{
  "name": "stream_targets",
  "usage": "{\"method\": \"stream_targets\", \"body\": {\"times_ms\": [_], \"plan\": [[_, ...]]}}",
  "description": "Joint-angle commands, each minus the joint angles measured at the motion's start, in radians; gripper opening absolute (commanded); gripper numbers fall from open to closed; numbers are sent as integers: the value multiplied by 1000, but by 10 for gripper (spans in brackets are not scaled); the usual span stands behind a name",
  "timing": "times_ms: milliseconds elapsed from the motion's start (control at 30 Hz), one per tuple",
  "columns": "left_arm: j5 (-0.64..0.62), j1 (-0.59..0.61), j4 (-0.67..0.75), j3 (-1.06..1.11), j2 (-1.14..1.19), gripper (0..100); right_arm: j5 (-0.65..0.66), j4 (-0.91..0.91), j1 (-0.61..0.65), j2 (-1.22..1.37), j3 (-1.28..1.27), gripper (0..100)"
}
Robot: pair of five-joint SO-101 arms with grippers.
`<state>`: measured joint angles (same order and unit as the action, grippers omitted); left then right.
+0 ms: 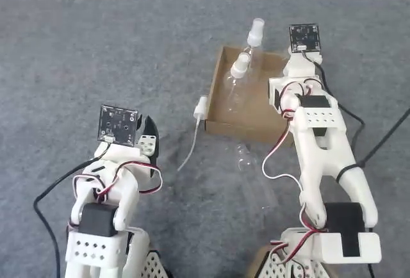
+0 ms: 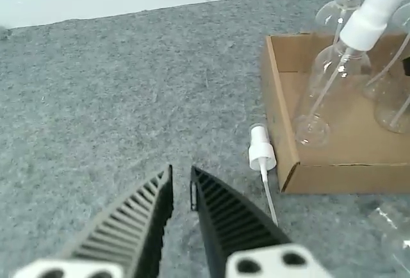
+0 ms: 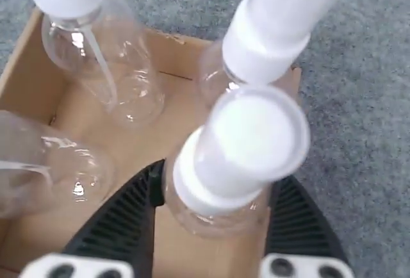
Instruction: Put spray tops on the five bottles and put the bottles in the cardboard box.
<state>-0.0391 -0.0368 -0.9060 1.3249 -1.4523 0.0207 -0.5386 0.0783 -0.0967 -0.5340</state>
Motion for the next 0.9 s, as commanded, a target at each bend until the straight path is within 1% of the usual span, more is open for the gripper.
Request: {"method": "stream_targets", "body": {"times_ms": [0,167,433,633,867], "plan": [[-15,8,34,-7,-21,36,-6,15,-4,-7,68,200],[-15,8,34,-7,-21,36,-5,13,-4,-8,68,318],[-15,6,34,-7,-21,36,2,-12,-4,-19,95,325],[-15,8,34,-7,-21,36,2,-163,-4,-21,244,325],[-15,9,34,-7,-21,36,2,-407,-2,-21,456,327]]}}
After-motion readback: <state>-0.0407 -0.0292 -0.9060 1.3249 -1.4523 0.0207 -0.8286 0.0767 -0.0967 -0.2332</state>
